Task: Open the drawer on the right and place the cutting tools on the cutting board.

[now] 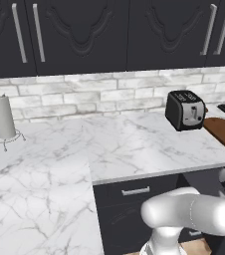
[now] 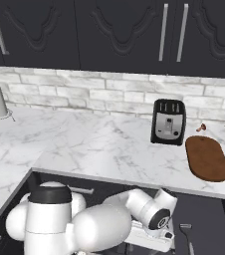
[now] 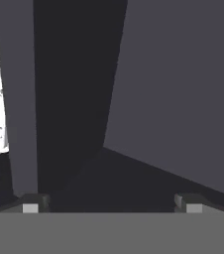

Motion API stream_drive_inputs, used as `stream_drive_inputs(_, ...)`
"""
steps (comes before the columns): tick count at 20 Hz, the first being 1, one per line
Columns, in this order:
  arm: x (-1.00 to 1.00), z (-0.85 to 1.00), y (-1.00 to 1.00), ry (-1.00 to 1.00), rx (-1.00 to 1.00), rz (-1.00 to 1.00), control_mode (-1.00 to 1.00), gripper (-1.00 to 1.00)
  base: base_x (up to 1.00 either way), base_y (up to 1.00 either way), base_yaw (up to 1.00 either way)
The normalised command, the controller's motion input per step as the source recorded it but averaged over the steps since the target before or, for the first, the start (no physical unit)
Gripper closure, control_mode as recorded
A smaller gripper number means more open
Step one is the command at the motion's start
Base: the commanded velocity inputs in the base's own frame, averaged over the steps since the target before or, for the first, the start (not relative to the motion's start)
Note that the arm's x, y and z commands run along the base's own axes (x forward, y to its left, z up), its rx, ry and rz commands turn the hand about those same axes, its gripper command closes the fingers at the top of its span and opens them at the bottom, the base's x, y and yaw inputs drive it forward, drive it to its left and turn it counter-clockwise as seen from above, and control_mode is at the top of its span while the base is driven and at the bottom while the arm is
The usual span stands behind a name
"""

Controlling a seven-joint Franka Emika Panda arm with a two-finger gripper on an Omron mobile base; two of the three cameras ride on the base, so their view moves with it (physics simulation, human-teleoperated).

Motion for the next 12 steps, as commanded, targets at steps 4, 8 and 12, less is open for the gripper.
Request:
stream_drive_inputs(4, 0.0, -0.18, -0.24, 0.0, -0.07, -0.07, -1.0, -1.0, 0.0, 0.0, 0.0)
stream_drive_inputs(8, 0.0, -0.16, -0.3, 0.0, -0.08, -0.08, -1.0, -1.0, 0.0, 0.0, 0.0)
stream_drive_inputs(12, -0.02, -0.12, -0.4, 0.0, -0.07, -0.07, -1.0, -1.0, 0.0, 0.0, 0.0)
